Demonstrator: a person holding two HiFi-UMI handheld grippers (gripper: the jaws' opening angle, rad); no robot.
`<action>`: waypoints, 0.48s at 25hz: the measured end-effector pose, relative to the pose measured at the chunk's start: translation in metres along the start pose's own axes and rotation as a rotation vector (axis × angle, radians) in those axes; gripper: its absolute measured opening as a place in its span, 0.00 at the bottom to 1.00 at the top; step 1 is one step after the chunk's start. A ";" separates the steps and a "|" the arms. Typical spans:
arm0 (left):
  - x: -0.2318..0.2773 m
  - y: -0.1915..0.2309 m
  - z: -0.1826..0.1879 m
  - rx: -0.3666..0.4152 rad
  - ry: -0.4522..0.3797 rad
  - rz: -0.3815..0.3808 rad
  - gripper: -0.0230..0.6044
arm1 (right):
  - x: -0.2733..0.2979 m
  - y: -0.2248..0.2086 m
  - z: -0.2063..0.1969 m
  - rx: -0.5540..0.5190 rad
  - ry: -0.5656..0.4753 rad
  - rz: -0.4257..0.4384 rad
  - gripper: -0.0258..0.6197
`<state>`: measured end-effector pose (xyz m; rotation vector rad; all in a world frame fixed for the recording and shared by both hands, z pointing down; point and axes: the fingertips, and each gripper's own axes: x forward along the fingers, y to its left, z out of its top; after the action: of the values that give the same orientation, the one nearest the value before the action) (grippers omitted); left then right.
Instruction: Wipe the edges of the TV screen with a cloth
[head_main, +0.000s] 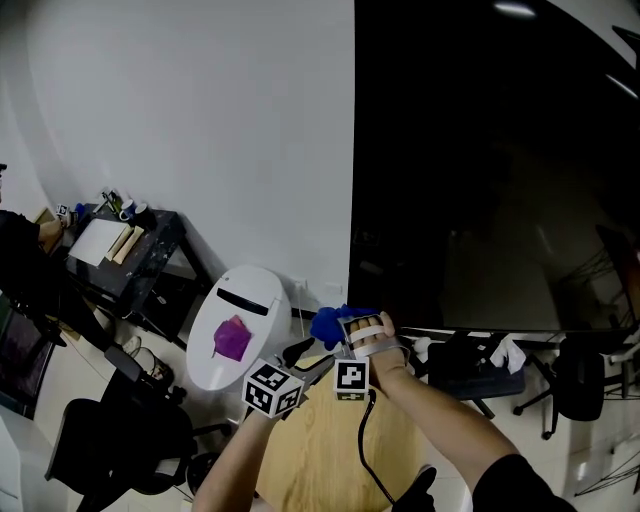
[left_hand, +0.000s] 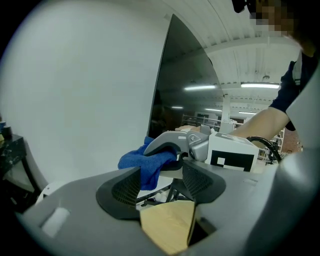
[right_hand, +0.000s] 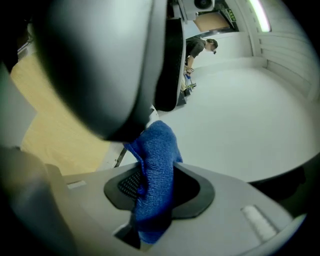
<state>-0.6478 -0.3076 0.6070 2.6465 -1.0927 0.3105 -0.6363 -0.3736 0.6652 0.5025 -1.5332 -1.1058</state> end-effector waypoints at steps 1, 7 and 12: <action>0.001 0.001 -0.003 -0.005 0.002 0.001 0.44 | 0.002 0.006 -0.001 0.007 -0.001 0.013 0.25; 0.005 0.004 -0.014 -0.020 0.026 0.005 0.44 | 0.012 0.036 -0.002 0.040 0.002 0.081 0.25; 0.005 0.006 -0.020 -0.029 0.037 0.008 0.44 | 0.015 0.073 0.002 0.156 -0.064 0.197 0.25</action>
<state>-0.6504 -0.3081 0.6284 2.6008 -1.0879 0.3413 -0.6243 -0.3501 0.7353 0.4146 -1.6955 -0.8624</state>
